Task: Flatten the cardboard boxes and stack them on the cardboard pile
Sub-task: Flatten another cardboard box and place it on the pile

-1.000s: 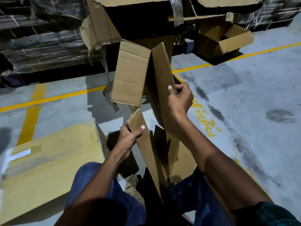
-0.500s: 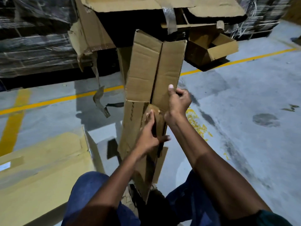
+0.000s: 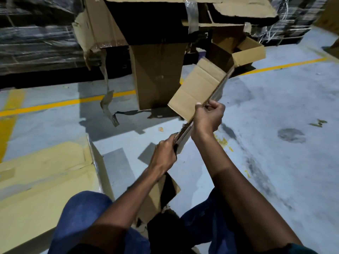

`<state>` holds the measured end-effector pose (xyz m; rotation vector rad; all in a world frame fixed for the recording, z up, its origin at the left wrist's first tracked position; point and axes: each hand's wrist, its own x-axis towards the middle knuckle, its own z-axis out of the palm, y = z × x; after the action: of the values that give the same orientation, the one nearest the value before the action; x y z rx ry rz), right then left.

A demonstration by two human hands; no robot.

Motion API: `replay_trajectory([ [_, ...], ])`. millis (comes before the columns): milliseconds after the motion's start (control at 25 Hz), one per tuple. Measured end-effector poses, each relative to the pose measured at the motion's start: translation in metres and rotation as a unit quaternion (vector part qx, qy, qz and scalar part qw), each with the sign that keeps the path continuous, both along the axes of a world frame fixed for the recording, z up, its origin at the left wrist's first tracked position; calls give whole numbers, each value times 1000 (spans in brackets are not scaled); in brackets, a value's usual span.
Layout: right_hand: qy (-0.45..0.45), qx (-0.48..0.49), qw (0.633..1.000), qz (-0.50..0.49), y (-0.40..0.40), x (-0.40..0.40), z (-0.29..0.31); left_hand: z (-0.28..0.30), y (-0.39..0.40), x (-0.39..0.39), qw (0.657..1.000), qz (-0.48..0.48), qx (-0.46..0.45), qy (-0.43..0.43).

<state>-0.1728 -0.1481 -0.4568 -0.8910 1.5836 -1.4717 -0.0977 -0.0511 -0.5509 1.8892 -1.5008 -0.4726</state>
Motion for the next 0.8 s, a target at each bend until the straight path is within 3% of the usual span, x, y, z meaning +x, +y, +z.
replay_trajectory([
  [200, 273, -111, 956, -1, -15, -27, -17, 29, -33, 30, 986, -25, 74, -150],
  [320, 455, -100, 885, 2, -13, -29, -13, 32, -36, 45, 977, -33, 107, -183],
  [400, 536, -117, 834, 56, -15, -32, -7, 28, -27, 50, 970, -46, 111, -211],
  [520, 492, -111, 829, 242, -27, -36, -18, 13, -7, 52, 957, -82, 129, -244],
  [600, 462, -26, 816, 345, -30, -35, -36, 8, -3, 53, 950, -116, 145, -253],
  [720, 524, 99, 746, 400, -33, -35, -61, 6, -1, 52, 943, -143, 157, -255],
  [800, 531, 134, 735, 401, -40, -35, -71, 3, 0, 53, 943, -153, 163, -246],
])
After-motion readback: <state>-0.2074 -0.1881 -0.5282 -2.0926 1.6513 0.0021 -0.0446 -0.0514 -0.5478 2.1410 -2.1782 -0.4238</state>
